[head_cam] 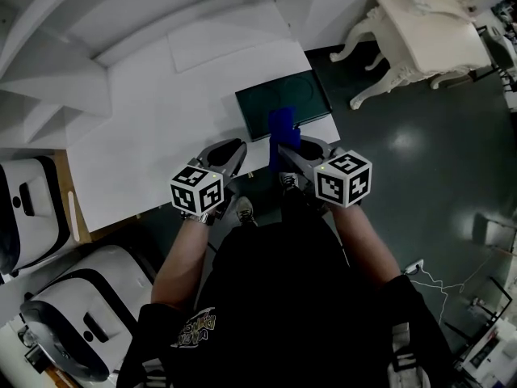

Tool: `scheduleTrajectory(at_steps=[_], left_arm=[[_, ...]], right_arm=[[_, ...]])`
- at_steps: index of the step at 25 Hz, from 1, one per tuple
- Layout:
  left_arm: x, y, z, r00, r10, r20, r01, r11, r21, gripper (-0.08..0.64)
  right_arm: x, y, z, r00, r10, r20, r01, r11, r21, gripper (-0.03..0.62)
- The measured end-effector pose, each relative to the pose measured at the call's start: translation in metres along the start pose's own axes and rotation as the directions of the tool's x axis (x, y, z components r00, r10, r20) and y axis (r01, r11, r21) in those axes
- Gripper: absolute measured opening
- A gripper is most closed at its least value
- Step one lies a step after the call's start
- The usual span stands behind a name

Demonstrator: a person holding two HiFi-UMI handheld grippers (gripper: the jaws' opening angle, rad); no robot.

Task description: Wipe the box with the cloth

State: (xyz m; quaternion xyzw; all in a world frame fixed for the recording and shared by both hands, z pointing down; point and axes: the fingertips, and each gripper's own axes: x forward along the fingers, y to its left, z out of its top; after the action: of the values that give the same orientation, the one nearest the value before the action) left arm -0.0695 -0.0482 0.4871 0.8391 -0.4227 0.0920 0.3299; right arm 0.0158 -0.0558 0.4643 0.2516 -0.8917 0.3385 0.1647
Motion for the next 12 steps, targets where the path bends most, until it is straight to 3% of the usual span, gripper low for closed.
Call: scheduleTrajectory(at_steps=[3,12], left_arm=[[0.015,0.009,-0.001,0.999,0.035,-0.023,-0.036,0.999,-0.017,0.08],[0.05,0.038,-0.009,0.99,0.125,-0.067,-0.131,0.988,-0.08,0.106]], right_arm=[[0.003,-0.007,0.006,1.0,0.01,-0.008,-0.01,1.0,-0.005,0.094],[0.017,-0.026,0.005,0.996,0.032,-0.082,-0.032,0.999,0.003,0.094]])
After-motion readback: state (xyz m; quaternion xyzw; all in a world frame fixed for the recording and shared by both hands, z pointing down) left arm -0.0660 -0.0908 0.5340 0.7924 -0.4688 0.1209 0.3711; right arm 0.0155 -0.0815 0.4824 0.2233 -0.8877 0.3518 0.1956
